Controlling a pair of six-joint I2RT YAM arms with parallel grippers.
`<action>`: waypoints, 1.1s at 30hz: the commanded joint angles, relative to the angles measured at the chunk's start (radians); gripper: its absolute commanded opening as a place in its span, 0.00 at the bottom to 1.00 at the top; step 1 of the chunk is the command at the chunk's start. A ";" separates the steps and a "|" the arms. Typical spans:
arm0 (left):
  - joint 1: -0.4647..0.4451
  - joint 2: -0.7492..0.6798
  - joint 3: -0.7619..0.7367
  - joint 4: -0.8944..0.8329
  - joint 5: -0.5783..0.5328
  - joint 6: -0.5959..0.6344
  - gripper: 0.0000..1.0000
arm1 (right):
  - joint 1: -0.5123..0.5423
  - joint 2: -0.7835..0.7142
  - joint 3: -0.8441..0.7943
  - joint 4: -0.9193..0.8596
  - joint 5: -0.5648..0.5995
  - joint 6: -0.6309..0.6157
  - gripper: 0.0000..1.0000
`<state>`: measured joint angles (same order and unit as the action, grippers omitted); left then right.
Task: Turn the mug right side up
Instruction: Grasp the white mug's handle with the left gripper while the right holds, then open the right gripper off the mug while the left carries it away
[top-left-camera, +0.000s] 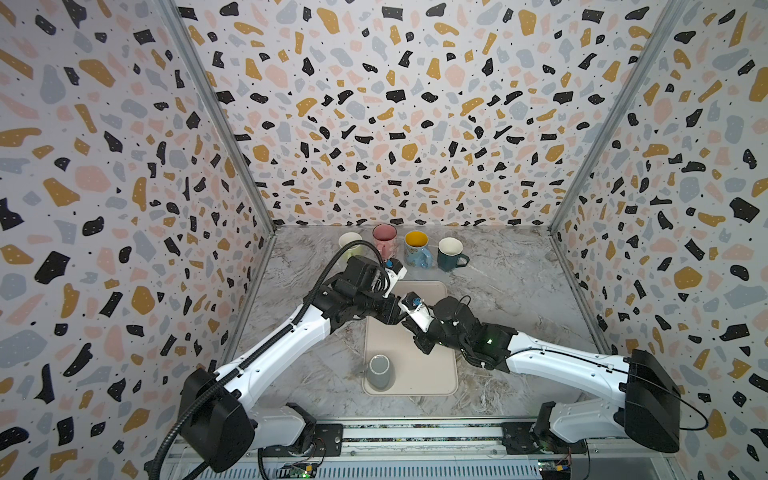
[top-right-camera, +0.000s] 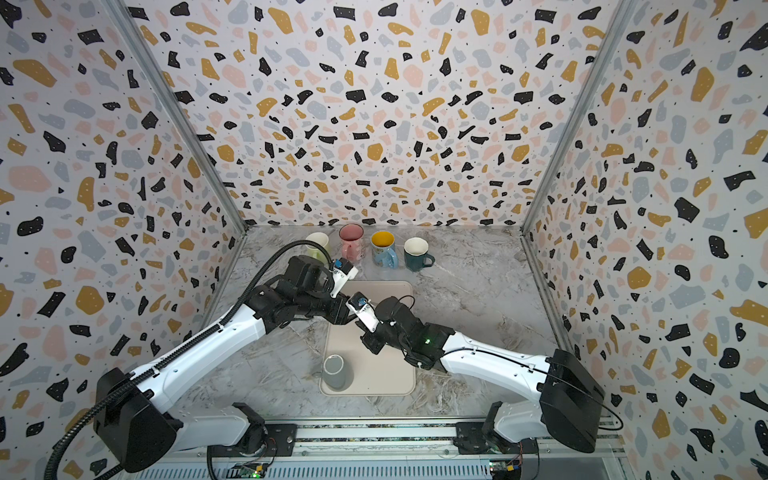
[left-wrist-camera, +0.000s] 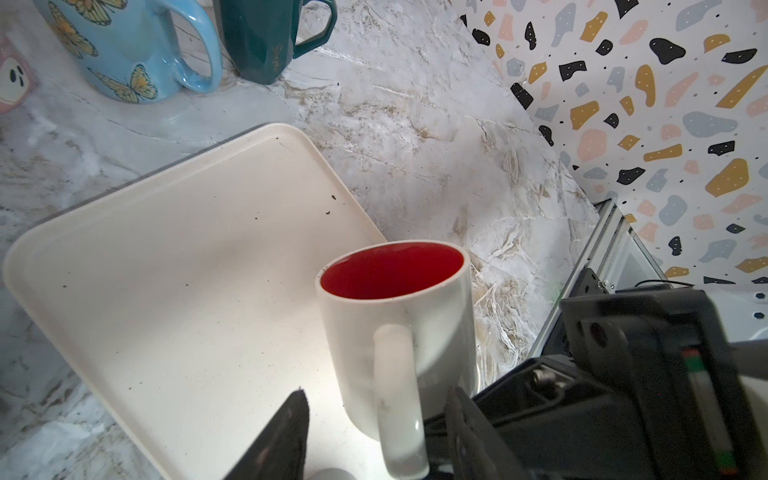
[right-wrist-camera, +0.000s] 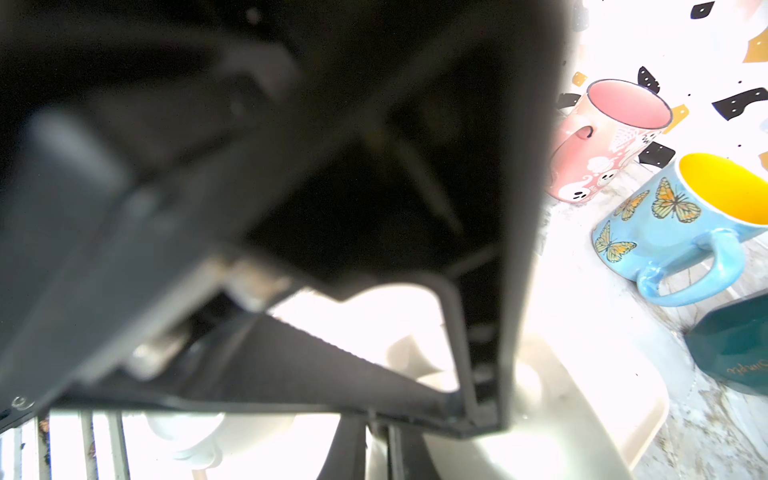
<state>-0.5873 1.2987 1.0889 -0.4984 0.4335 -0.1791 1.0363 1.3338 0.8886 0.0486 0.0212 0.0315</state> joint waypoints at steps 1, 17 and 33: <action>-0.014 0.018 -0.011 0.024 -0.031 -0.021 0.54 | 0.019 -0.076 0.036 0.107 0.004 -0.036 0.00; -0.014 0.016 -0.021 0.067 -0.004 -0.064 0.47 | 0.026 -0.087 0.032 0.125 0.012 -0.040 0.00; -0.013 -0.003 -0.041 0.050 0.008 -0.066 0.00 | 0.026 -0.107 0.014 0.141 0.044 -0.046 0.00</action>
<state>-0.6041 1.3033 1.0771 -0.4213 0.4732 -0.2737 1.0561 1.2938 0.8837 0.0753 0.0521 0.0132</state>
